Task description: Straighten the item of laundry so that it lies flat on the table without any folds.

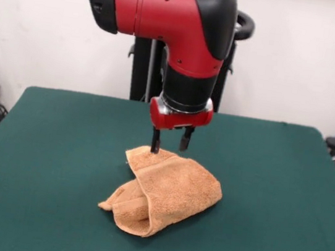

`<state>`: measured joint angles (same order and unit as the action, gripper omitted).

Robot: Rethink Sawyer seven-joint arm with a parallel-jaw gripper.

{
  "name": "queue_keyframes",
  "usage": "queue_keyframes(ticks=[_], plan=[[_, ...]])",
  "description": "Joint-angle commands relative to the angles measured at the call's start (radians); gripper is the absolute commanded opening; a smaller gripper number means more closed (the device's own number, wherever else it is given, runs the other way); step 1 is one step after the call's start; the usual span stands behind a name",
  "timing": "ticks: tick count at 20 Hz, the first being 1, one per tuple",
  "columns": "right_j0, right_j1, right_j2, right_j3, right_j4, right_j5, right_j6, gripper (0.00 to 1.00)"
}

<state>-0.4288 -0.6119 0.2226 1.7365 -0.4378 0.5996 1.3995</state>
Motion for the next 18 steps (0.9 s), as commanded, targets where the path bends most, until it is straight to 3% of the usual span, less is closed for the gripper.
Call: queue_keyframes(ticks=[1,13,18], plan=[[0.008,-0.018,-0.056,0.094,-0.01,-0.027,0.159,1.0],[-0.014,-0.078,-0.063,0.171,-0.002,-0.034,0.121,1.0],[-0.002,-0.052,-0.074,0.151,-0.014,-0.037,0.132,1.0]])
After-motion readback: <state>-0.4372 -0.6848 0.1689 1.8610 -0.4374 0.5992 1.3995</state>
